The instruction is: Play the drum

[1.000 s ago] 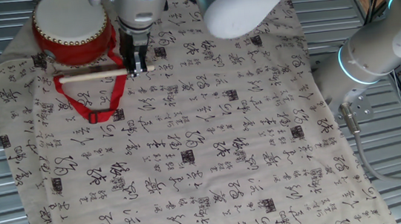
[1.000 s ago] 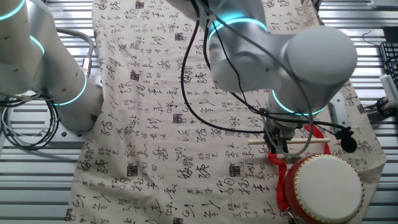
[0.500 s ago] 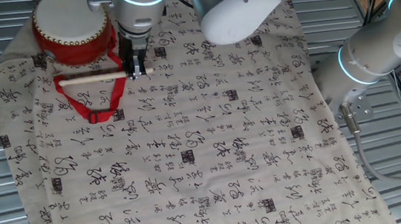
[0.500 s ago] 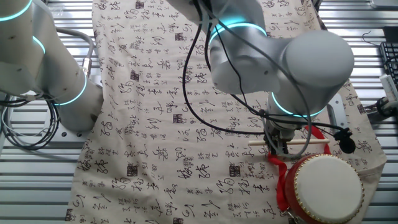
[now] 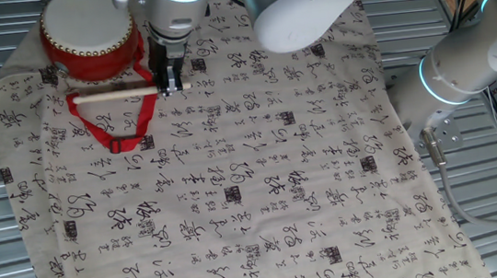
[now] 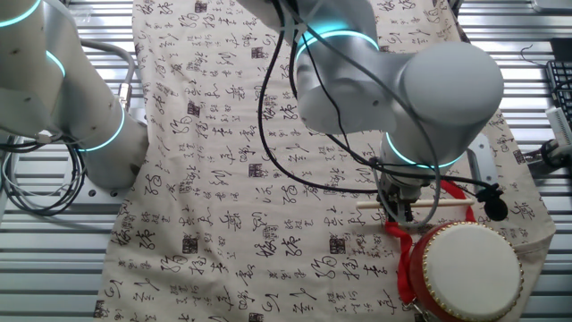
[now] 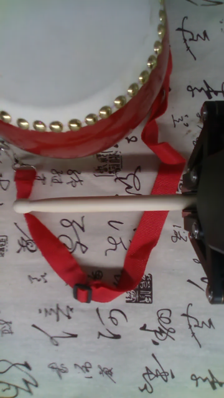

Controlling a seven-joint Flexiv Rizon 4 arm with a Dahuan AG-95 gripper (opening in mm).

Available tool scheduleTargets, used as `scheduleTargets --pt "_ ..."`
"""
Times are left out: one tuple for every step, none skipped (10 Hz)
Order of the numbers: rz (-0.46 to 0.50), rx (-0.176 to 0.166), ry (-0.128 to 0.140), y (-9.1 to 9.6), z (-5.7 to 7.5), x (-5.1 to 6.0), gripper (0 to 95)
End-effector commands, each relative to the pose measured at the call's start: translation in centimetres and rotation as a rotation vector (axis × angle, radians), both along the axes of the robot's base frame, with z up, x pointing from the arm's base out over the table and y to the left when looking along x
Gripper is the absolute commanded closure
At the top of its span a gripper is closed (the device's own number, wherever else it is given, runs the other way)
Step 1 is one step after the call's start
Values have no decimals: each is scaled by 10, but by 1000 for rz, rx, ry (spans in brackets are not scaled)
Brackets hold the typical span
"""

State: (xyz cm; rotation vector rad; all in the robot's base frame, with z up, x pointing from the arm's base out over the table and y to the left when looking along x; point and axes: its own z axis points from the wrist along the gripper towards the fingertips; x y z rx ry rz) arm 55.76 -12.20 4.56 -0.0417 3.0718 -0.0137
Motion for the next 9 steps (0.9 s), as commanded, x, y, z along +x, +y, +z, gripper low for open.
scheduleTargets --pt "-3 2 0 0 1 0 950" --pt "-5 3 -2 0 1 0 950" --pt "-5 3 -2 0 1 0 950" --pt "-5 2 -7 0 1 0 950" --pt "-6 2 -7 0 1 0 950" --pt "-5 2 -7 0 1 0 950" --pt "-4 2 -8 0 1 0 760" --pt "-2 1 -9 0 1 0 760" --pt "-1 1 -9 0 1 0 760"
